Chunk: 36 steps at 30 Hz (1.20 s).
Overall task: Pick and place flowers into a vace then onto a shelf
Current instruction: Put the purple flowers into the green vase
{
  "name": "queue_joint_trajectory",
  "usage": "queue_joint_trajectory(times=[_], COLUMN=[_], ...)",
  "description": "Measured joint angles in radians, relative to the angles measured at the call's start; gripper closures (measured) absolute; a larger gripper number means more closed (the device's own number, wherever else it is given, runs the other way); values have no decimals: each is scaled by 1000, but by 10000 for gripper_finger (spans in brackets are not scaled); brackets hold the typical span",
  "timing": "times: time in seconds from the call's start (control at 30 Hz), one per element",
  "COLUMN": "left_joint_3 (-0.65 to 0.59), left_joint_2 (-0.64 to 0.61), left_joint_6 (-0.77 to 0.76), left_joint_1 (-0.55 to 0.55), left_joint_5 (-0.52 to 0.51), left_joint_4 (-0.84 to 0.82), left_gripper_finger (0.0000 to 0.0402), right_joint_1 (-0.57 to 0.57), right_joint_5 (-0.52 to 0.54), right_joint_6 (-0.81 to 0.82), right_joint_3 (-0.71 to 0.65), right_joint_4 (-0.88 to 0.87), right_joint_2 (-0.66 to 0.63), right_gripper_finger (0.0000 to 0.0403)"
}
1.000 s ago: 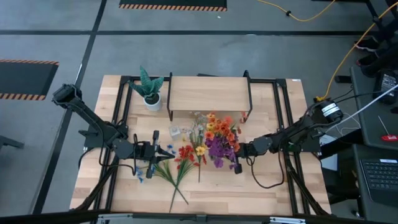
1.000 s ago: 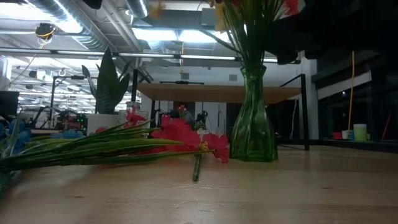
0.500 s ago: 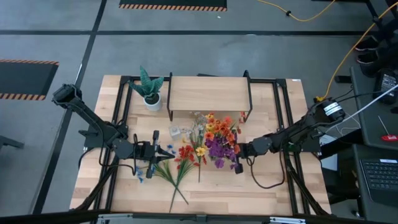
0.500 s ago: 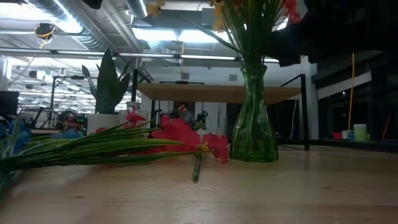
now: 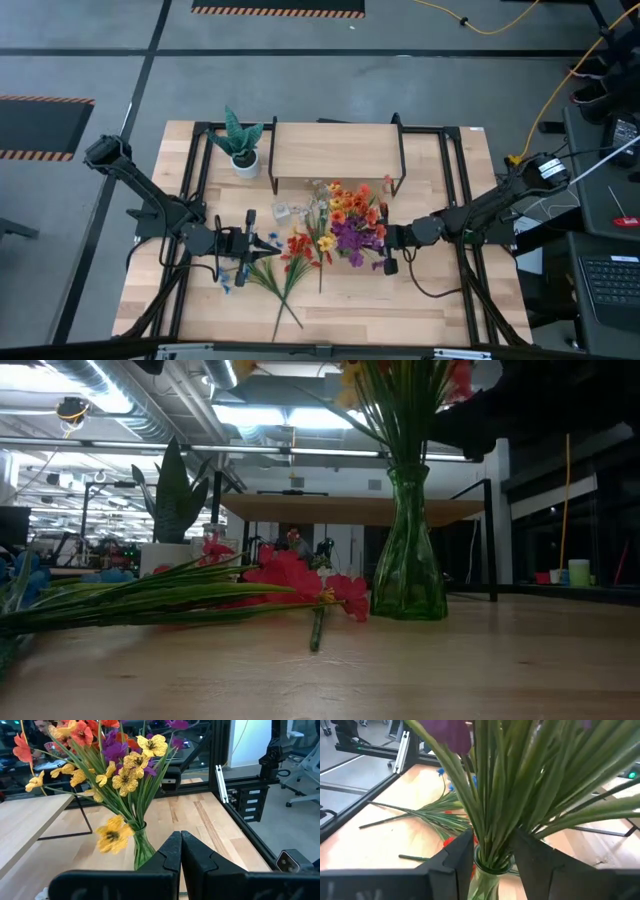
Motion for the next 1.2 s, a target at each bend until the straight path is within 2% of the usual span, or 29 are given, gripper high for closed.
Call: queue_joint_trajectory(times=[0.3, 0.67, 1.2], left_joint_3=[0, 0, 0], left_joint_2=[0, 0, 0], left_joint_6=[0, 0, 0], left_joint_1=[0, 0, 0], left_joint_5=[0, 0, -2], left_joint_4=[0, 0, 0], left_gripper_finger=[398, 398, 398], right_joint_1=[0, 0, 0], right_joint_5=[40, 41, 41], right_joint_6=[82, 75, 75], right_joint_3=[0, 0, 1], right_joint_4=[-198, -205, -206], right_joint_2=[-97, -172, -174], right_gripper_finger=[265, 265, 265])
